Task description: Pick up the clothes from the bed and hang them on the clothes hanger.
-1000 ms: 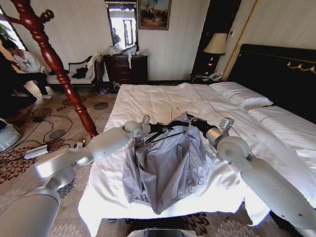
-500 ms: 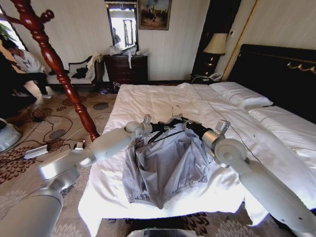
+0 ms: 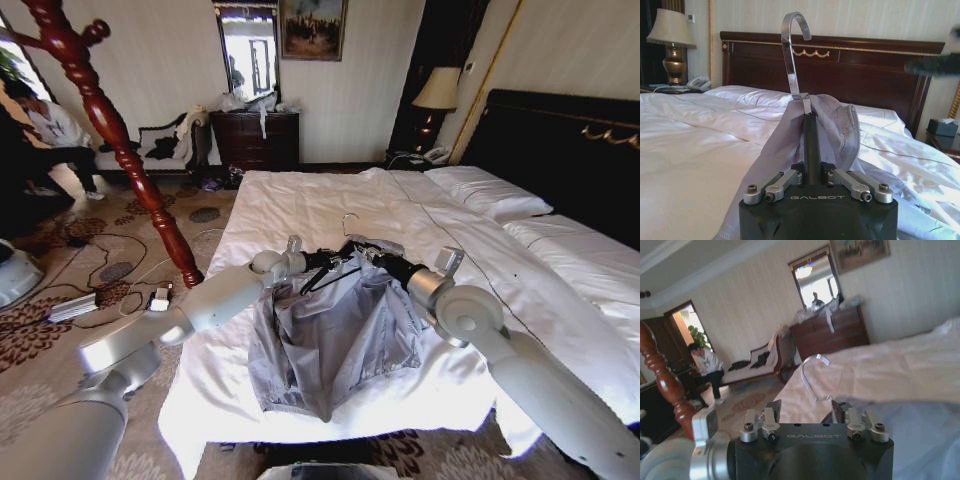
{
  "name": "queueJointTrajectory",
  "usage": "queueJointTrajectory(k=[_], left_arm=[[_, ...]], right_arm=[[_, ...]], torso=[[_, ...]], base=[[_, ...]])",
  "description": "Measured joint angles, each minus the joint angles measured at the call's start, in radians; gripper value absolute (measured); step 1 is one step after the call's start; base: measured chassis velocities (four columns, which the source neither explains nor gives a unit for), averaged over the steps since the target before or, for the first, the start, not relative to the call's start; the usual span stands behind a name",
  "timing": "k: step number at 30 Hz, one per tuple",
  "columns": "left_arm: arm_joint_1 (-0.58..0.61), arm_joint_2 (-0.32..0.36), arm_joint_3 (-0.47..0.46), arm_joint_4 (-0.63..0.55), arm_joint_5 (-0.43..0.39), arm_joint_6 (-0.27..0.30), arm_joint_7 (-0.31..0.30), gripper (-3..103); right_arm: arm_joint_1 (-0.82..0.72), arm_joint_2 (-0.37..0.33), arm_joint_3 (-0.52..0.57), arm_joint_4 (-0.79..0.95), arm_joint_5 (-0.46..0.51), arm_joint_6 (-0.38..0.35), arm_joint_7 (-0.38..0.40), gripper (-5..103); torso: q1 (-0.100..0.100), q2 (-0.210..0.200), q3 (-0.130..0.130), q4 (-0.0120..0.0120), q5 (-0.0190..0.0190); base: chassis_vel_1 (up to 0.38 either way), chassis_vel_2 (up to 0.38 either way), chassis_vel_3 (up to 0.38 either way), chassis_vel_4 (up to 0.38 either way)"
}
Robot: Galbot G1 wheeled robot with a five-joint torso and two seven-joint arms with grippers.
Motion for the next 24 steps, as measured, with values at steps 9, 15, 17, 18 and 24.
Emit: queueJointTrajectory(k=[9, 15, 17, 18, 24], left_arm=[[0.045, 0.084, -0.051, -0.099, -0.007, 0.000, -0.023, 15], [0.050, 0.106, -0.057, -0.135, -0.008, 0.000, -0.022, 15], [0.048, 0.111, -0.054, -0.148, -0.011, 0.001, -0.021, 15], [0.048, 0.111, -0.054, -0.148, -0.011, 0.001, -0.021, 15], [0.012, 0.124, -0.011, -0.197, -0.026, 0.005, -0.020, 15]], right_arm=[[-0.014, -0.038, 0.032, -0.136, -0.344, 0.047, -0.063, 88], [-0.068, -0.071, 0.035, -0.230, -0.665, 0.028, -0.109, 100], [-0.079, -0.076, 0.030, -0.256, -0.790, 0.013, -0.134, 100], [-0.079, -0.076, 0.030, -0.256, -0.790, 0.013, -0.134, 100], [-0.075, -0.086, -0.005, -0.306, -1.023, 0.071, -0.216, 100]], torso=[[0.000, 0.000, 0.000, 0.0009, -0.0001], [0.000, 0.000, 0.000, -0.0004, 0.0002], [0.000, 0.000, 0.000, 0.0001, 0.0001], [0.000, 0.000, 0.000, 0.0001, 0.0001], [0.000, 0.000, 0.000, -0.0002, 0.0001]], base=[[0.000, 0.000, 0.000, 0.000], [0.000, 0.000, 0.000, 0.000], [0.000, 0.000, 0.000, 0.000], [0.000, 0.000, 0.000, 0.000], [0.000, 0.000, 0.000, 0.000]])
